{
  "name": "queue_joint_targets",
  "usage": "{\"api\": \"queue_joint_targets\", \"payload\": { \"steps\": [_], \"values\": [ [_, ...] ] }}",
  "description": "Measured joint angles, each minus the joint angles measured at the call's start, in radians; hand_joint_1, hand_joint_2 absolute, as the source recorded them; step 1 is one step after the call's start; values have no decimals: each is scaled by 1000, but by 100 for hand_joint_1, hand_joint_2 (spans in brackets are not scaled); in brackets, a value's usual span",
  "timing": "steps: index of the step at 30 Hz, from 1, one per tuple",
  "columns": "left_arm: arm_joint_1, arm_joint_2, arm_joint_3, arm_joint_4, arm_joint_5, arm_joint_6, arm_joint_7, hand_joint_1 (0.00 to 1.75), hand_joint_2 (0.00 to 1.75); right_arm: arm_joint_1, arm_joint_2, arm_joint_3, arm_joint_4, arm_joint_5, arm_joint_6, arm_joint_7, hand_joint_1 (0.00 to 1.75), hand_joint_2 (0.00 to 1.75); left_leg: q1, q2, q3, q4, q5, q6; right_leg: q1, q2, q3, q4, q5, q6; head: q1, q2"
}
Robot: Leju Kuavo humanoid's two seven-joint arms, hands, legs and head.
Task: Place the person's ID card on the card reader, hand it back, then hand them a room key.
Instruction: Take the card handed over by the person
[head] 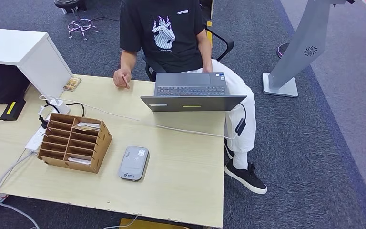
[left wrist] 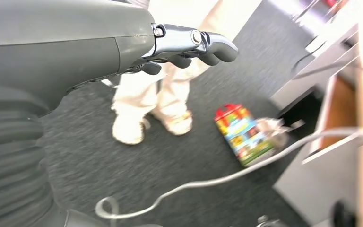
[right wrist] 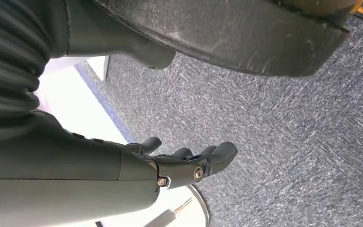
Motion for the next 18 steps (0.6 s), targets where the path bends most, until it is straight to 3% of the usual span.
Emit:
{"api": "queue_joint_targets", "payload": {
  "steps": [18],
  "values": [
    [156,-2,-162,-538,61,2,0,0,175,-3,5,25,6,17,2,10,0,175,0,0,0,0,0,0,0,0,0,0,0,0,0,0]
  ]
}}
